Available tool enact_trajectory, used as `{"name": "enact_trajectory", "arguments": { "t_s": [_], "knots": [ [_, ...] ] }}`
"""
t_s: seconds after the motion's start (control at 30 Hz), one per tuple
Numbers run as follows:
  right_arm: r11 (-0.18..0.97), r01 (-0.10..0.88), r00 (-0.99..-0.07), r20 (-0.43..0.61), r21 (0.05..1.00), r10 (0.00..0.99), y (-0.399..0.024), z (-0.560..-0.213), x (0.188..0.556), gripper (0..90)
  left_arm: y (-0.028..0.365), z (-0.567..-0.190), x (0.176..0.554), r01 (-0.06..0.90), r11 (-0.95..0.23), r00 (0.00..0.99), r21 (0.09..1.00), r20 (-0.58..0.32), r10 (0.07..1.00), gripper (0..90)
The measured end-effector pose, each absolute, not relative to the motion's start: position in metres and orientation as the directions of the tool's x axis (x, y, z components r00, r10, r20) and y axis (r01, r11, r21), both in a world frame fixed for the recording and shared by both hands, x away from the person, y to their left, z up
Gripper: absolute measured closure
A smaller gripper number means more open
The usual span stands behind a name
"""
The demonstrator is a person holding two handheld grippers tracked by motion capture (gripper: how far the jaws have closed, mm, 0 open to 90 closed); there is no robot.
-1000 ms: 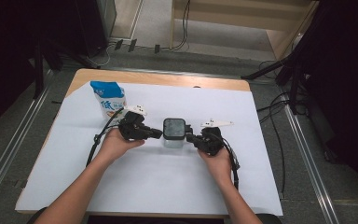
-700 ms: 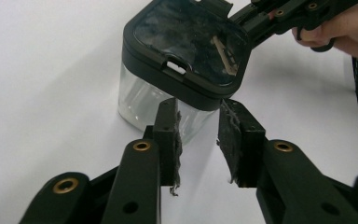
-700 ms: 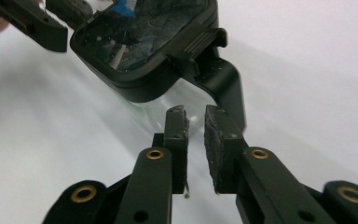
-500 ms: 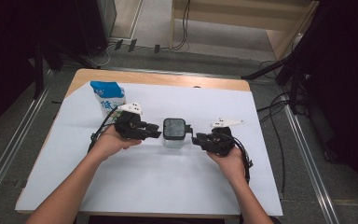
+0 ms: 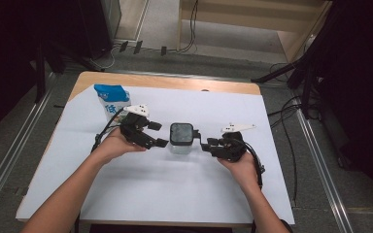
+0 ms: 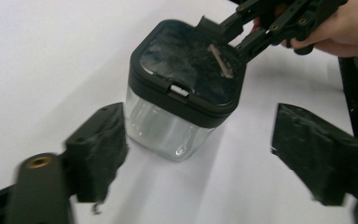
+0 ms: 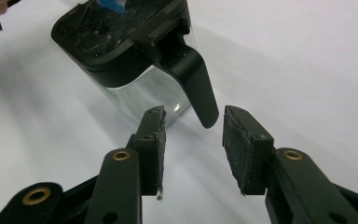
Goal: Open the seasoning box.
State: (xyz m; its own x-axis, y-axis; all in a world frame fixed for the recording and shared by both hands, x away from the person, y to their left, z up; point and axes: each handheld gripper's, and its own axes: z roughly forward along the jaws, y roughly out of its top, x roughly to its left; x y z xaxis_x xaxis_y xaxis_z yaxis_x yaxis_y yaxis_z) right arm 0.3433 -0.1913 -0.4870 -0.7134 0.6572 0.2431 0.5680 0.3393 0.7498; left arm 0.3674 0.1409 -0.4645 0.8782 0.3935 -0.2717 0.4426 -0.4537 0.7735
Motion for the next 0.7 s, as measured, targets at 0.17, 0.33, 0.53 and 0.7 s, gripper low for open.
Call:
{"name": "enact_trajectory", "arguments": {
  "t_s": [0.17, 0.33, 0.53, 0.7],
  "knots": [
    [0.341, 0.572, -0.715, 0.25, 0.746, 0.653, -0.191, -0.488, 0.345, 60.1, 0.134, -0.458, 0.373, 0.378, -0.498, 0.91, 0.78, -0.217, 0.353, 14.1],
    [0.343, 0.571, -0.717, 0.249, 0.746, 0.651, -0.189, -0.49, 0.346, 59.8, 0.131, -0.456, 0.378, 0.349, -0.498, 0.923, 0.794, -0.199, 0.329, 10.2],
    [0.344, 0.576, -0.712, 0.248, 0.742, 0.657, -0.189, -0.49, 0.347, 59.1, 0.124, -0.464, 0.382, 0.348, -0.502, 0.926, 0.792, -0.206, 0.318, 7.6],
    [0.346, 0.577, -0.712, 0.249, 0.74, 0.657, -0.188, -0.491, 0.346, 58.9, 0.115, -0.476, 0.385, 0.351, -0.525, 0.927, 0.775, -0.209, 0.312, 5.8]
  ]
}}
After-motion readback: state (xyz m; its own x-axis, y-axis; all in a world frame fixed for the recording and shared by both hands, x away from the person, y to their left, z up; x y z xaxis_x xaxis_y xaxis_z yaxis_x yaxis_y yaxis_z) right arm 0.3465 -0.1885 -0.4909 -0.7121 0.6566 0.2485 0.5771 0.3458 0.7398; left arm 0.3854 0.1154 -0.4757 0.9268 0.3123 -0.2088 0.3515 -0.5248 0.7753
